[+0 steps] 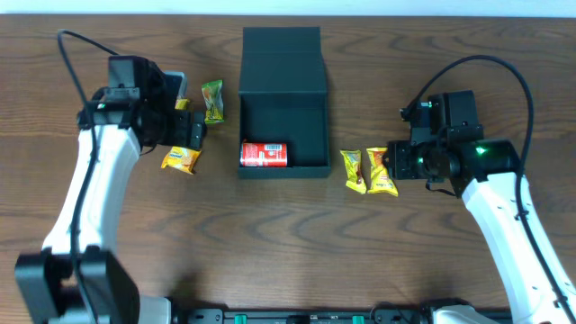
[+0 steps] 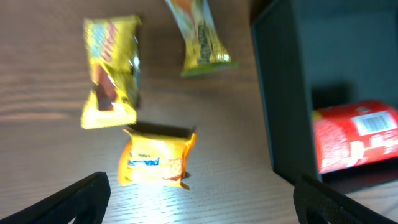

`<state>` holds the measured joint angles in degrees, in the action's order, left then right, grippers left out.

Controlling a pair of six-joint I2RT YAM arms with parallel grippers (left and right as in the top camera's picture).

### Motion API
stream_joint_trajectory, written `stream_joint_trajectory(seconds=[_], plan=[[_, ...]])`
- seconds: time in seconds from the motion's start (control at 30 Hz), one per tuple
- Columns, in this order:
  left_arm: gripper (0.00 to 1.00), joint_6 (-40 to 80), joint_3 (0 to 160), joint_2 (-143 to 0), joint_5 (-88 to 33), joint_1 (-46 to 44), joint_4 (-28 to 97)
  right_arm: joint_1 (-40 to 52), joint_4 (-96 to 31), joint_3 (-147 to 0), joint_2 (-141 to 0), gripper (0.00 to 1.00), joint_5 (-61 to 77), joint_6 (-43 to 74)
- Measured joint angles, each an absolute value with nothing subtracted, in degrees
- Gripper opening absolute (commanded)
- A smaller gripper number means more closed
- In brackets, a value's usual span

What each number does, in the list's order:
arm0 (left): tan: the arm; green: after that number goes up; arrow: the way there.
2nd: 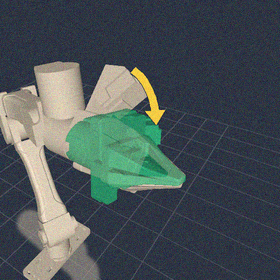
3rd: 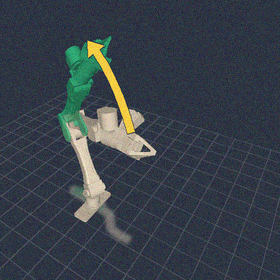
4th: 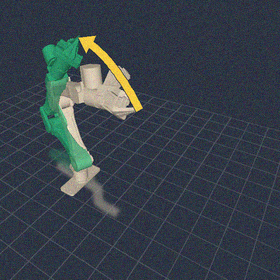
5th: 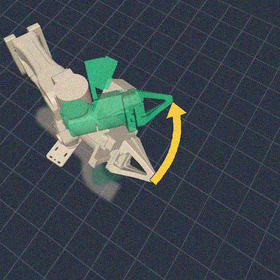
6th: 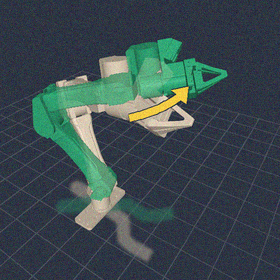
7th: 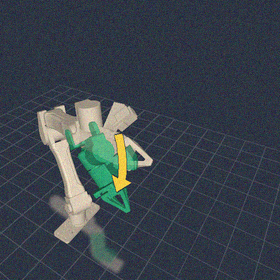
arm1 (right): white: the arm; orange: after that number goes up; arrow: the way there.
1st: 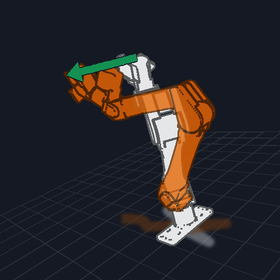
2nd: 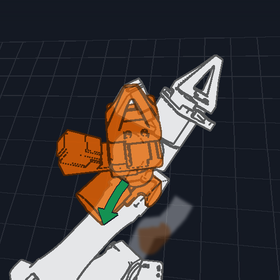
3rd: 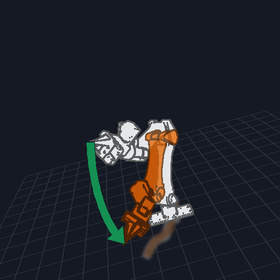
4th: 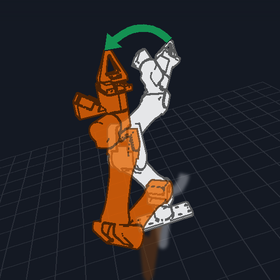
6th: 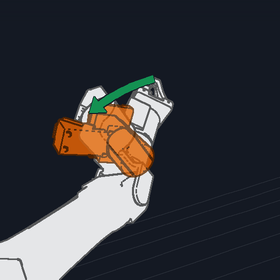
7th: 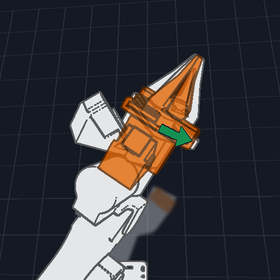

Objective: Pack container
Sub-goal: 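Reach the left gripper to the yellow Le-mond packet and grasp it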

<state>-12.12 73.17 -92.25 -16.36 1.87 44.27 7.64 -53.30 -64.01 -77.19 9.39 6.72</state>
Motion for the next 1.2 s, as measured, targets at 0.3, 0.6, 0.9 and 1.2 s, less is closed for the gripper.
stream_joint_trajectory(seconds=[0.3,0.6,0.9,1.2], plan=[[0.95,-14.09,73.17,-100.31,-11.16,1.87,52.93,7.64,-50.76,-64.01,-77.19,0.77,9.34,6.68],[0.95,-16.62,73.17,-105.91,-3.14,1.87,47.72,7.64,-48.97,-64.01,-77.19,0.77,9.34,5.82],[0.95,-18.55,73.17,-108.07,-4.54,1.87,44.25,7.62,-48.58,-64.01,-77.19,0.76,9.34,5.80],[0.95,-20.27,73.17,-111.26,-5.58,1.87,43.64,7.64,-48.12,-64.01,-77.19,0.76,9.34,5.80]])
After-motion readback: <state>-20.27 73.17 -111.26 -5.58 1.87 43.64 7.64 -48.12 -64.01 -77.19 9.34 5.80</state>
